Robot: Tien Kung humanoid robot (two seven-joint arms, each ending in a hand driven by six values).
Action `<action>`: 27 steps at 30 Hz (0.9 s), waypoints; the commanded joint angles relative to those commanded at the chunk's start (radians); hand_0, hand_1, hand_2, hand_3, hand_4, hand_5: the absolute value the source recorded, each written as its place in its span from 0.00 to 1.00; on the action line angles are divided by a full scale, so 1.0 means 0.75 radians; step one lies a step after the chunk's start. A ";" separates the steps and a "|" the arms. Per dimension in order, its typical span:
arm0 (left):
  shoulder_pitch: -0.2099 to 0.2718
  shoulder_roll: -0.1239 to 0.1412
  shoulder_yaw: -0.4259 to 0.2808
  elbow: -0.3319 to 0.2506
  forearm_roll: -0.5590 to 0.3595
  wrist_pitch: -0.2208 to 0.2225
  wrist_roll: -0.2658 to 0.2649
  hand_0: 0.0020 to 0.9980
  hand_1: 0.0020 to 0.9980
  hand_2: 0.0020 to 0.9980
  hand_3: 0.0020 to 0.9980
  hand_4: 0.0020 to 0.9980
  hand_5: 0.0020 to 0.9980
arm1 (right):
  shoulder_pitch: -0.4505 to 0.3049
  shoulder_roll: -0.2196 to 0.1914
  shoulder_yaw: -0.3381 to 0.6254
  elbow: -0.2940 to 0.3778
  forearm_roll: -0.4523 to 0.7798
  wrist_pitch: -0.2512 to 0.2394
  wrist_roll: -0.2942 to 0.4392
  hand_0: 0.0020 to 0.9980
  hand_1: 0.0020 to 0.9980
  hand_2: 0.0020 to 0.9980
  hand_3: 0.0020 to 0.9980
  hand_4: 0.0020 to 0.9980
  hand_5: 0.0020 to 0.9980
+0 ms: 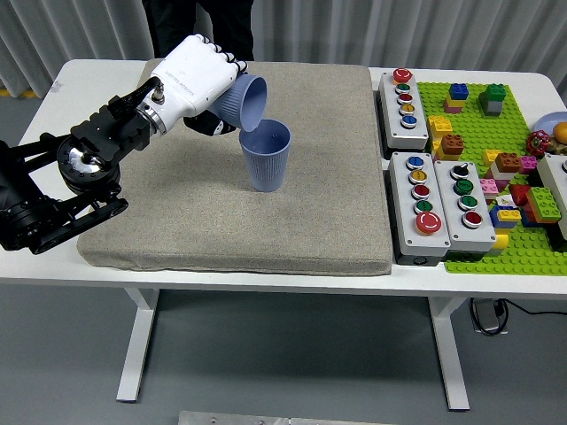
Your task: Pick cup pour cup place
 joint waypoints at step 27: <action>0.355 -0.101 -0.581 -0.047 -0.672 0.310 -0.224 0.44 0.43 0.49 0.50 0.82 0.28 | -0.012 0.009 0.006 0.001 -0.014 -0.003 0.000 0.67 0.61 0.56 0.56 0.00 0.21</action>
